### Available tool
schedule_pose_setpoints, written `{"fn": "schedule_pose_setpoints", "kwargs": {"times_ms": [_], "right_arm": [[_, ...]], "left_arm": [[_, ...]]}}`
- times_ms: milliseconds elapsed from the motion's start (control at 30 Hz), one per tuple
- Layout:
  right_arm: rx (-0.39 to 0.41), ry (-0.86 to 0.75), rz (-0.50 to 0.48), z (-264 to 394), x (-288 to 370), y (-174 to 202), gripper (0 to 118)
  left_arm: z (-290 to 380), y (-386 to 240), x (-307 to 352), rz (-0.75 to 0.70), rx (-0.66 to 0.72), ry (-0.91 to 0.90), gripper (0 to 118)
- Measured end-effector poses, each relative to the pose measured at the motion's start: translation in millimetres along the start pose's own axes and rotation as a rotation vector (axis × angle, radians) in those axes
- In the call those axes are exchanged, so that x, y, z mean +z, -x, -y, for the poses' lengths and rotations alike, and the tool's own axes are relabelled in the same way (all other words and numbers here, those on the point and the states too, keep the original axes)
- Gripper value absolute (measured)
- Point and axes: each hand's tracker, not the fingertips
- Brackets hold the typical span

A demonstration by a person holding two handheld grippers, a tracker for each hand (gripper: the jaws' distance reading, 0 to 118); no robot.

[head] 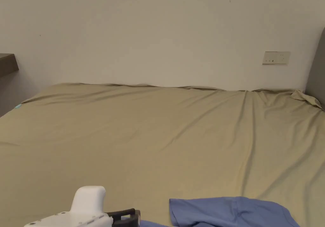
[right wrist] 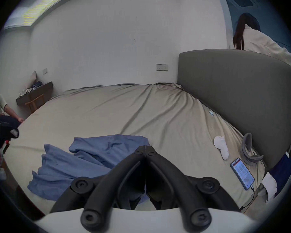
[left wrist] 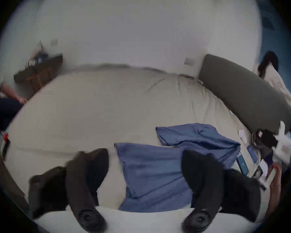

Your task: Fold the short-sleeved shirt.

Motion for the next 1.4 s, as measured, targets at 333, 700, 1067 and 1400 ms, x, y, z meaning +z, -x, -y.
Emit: {"fn": "schedule_pose_setpoints", "kwargs": {"times_ms": [333,700,1067,1400], "right_arm": [[0.066,0.086,0.045,8.9,-33.5,-3.9,2],[0.073,0.162,0.035,22.2,-66.1,5.3,2],[-0.115,0.324,-0.008,22.3,-89.8,-52.0,118],[-0.217,0.574,-0.177,65.5,-171.4,-54.7,13]], "left_arm": [[5.5,45.4,-160.2,-0.121,0.01,0.261,97],[28.3,47.5,-157.7,-0.108,0.001,0.237,5],[11.6,26.5,-91.6,-0.033,0.048,0.096,4],[19.0,14.4,-105.1,-0.055,0.064,0.099,4]]}}
